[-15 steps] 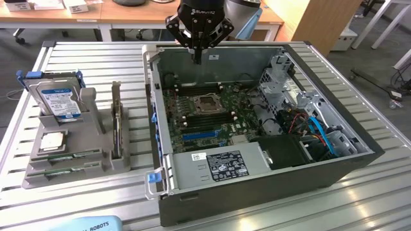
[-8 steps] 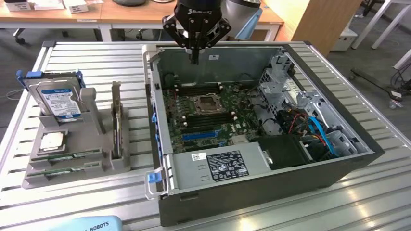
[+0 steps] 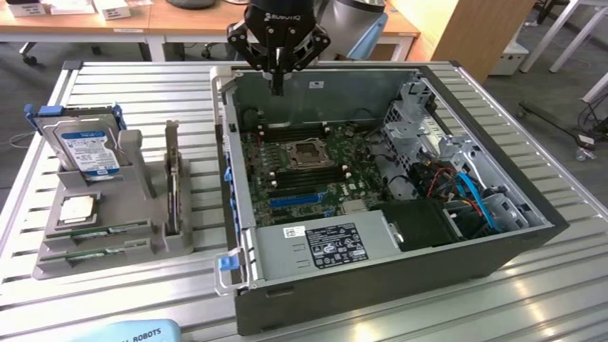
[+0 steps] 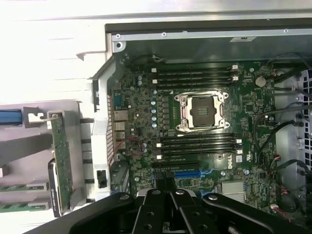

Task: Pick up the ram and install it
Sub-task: 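Reach for the ram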

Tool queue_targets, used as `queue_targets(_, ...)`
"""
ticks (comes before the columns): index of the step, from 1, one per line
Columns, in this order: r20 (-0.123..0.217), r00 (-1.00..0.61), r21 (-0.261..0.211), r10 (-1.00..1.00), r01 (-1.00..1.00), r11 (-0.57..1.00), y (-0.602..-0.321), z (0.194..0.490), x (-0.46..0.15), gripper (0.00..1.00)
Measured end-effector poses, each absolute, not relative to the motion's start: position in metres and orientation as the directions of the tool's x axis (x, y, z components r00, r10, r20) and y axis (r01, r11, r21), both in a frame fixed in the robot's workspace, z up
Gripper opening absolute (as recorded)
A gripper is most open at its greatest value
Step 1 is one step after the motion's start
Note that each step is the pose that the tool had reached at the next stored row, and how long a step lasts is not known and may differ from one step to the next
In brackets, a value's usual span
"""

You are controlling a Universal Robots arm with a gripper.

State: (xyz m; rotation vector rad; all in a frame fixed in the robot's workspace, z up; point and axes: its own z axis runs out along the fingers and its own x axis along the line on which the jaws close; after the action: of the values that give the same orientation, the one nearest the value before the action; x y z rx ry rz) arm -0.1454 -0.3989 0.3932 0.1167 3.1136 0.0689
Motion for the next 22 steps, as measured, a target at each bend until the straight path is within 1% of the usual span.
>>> queue_targets(22, -0.023, -0.997, 0.045, 0.075, 0.074, 0.996, -0.399, 0.393, -0.203, 0.10)
